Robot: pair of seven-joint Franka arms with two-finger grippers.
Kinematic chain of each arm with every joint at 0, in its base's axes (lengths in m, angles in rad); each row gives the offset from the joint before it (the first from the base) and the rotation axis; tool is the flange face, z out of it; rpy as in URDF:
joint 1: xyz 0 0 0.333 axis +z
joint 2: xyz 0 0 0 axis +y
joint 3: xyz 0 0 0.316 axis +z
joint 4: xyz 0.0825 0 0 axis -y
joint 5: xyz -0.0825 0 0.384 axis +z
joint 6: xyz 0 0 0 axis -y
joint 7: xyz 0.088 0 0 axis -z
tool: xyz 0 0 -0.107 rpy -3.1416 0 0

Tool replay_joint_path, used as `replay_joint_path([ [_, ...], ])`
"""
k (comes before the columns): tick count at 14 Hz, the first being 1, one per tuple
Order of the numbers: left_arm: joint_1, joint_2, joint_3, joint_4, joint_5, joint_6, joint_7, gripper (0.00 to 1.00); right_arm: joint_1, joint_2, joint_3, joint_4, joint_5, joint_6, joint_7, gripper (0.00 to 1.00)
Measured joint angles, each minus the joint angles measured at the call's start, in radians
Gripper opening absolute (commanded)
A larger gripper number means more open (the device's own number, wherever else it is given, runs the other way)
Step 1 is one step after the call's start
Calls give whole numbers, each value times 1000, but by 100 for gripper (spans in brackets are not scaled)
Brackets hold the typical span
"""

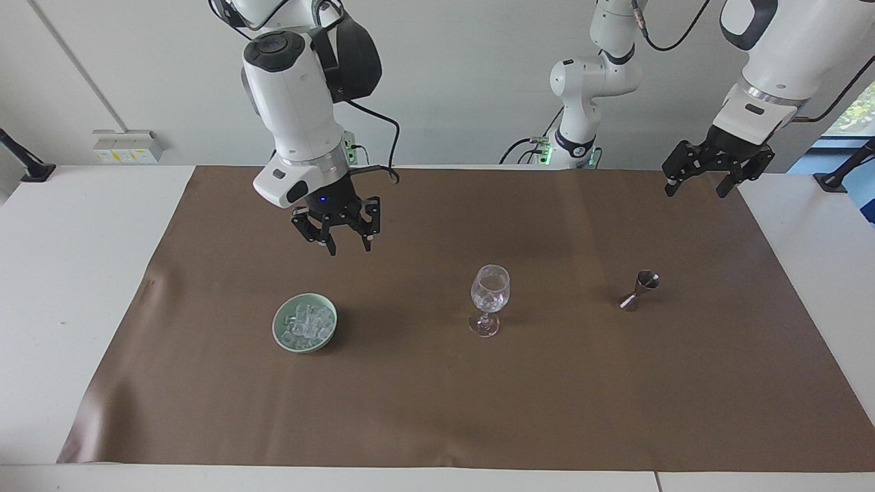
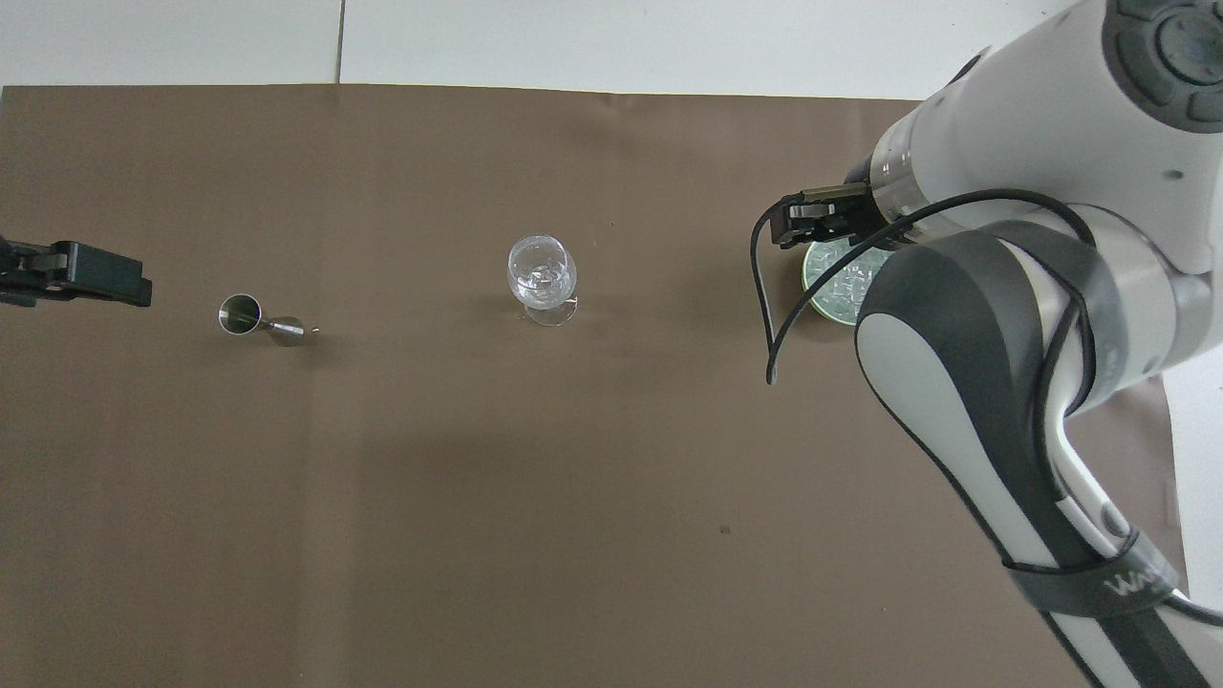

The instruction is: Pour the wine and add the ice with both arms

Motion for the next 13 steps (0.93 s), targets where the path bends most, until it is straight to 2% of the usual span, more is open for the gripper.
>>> replay_joint_path([
  [1,0,0,0,0,0,0,0,100,-14,-4,0,0,0,-8,0,100],
  [5,0,0,0,0,0,0,0,100,-66,-46,-1,1,0,-59,0,100],
  [9,0,0,0,0,0,0,0,100,-148,-129,-9,2,0,-217,0,100],
  [13,0,0,0,0,0,0,0,100,-156,-188,-72,-1,0,-309,-19,100],
])
